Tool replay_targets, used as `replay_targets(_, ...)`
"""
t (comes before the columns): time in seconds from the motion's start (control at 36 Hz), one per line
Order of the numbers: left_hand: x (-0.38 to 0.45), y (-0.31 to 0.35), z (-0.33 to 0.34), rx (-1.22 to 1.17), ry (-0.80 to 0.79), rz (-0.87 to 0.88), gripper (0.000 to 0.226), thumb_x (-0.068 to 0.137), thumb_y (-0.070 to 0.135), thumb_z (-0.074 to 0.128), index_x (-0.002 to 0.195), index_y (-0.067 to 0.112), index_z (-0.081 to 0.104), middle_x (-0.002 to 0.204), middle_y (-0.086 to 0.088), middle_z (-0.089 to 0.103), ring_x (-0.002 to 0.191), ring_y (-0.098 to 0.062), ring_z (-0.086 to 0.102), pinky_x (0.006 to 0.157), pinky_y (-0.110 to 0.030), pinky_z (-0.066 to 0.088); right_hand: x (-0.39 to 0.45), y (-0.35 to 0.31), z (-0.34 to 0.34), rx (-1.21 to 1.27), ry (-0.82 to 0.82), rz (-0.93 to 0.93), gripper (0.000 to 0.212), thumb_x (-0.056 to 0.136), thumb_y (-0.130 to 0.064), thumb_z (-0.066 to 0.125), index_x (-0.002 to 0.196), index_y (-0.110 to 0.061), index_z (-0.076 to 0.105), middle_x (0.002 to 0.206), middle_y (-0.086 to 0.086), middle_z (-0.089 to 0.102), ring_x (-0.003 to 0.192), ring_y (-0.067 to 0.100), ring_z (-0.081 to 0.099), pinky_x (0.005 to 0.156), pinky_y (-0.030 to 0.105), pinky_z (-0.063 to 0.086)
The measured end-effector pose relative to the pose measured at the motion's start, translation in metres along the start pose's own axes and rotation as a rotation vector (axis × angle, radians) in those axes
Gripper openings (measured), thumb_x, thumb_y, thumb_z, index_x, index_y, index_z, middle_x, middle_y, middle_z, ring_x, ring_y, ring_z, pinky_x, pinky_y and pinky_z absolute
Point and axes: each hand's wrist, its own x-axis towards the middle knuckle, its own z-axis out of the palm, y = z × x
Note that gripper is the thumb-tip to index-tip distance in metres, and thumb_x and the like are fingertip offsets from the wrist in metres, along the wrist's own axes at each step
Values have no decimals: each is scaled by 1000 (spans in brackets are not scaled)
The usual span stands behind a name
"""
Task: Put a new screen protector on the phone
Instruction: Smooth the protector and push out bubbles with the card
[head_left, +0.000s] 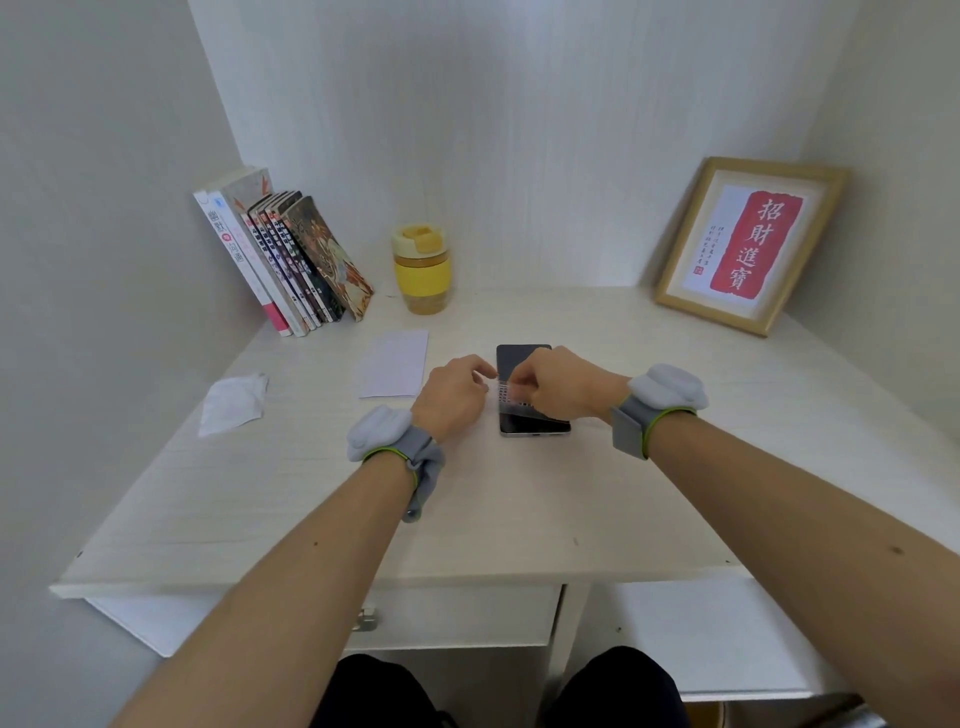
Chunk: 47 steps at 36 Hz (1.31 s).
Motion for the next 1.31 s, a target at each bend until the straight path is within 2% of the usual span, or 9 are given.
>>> replay_targets(0.11, 0, -2, 0, 13, 22, -16, 38, 90, -1, 39, 120, 12, 59, 116, -9, 61, 110, -25, 55, 92, -34, 45, 1, -4, 0, -16, -33, -24, 21, 99, -19, 49, 94, -12, 69, 83, -2, 58, 81, 19, 52, 74, 28, 40)
replay_targets(0.25, 1, -4, 0, 37, 16, -18, 35, 92, 2, 42, 121, 14, 59, 118, -9, 62, 111, -25, 55, 94, -34, 45, 6, 1, 2, 9, 13, 32, 23, 96, -13, 49, 87, -4, 68, 88, 13, 68, 75, 23, 54, 72, 35, 49)
replay_targets(0.39, 2, -3, 0, 45, 10, -24, 39, 91, -2, 39, 120, 12, 60, 121, -9, 60, 113, -25, 55, 96, -33, 45, 4, -8, 4, 5, -19, -19, 20, 97, -16, 50, 84, -19, 66, 88, 3, 65, 82, 21, 57, 75, 30, 47)
replay_targets(0.5, 2, -1, 4, 56, 24, -36, 35, 93, 3, 39, 121, 13, 58, 122, -9, 59, 113, -25, 54, 96, -35, 45, 1, -6, -1, 50, 1, 12, 22, 96, -17, 52, 98, -8, 72, 98, 7, 70, 89, 24, 61, 80, 32, 51)
replay_targets(0.69, 5, 0, 9, 110, 36, -63, 31, 98, 11, 35, 125, 9, 49, 124, -11, 58, 113, -29, 53, 98, -39, 43, -5, 22, -15, 128, 251, 261, 31, 93, -24, 48, 90, -1, 67, 93, 18, 67, 81, 33, 65, 72, 36, 55)
replay_targets(0.94, 7, 10, 26, 201, 70, -42, 31, 100, 29, 40, 121, 7, 45, 115, -11, 60, 105, -30, 56, 90, -40, 45, -13, 25, -15, 385, 243, 382, 29, 89, -9, 52, 77, 11, 69, 67, 21, 70, 57, 33, 68, 62, 40, 62)
replay_targets(1.06, 7, 11, 29, 245, 88, -39, 34, 98, 32, 43, 121, 7, 44, 114, -11, 59, 104, -30, 56, 90, -40, 45, -12, 24, -6, 419, 250, 399, 27, 90, -6, 53, 65, 0, 60, 55, 16, 61, 40, 24, 57, 56, 33, 59)
replay_targets(1.19, 7, 10, 31, 322, 71, -11, 38, 97, 35, 46, 123, 8, 44, 117, -11, 55, 106, -31, 56, 93, -44, 45, -13, 27, -3, 407, 257, 412, 22, 87, -5, 53, 66, -2, 59, 57, 16, 62, 46, 26, 61, 61, 34, 60)
replay_targets(1.31, 8, 10, 32, 327, 66, -7, 36, 97, 34, 46, 123, 10, 45, 119, -10, 54, 107, -31, 56, 94, -44, 44, -15, 34, -6, 407, 270, 417, 18, 86, -4, 55, 80, 8, 67, 73, 23, 70, 56, 30, 67, 67, 41, 62)
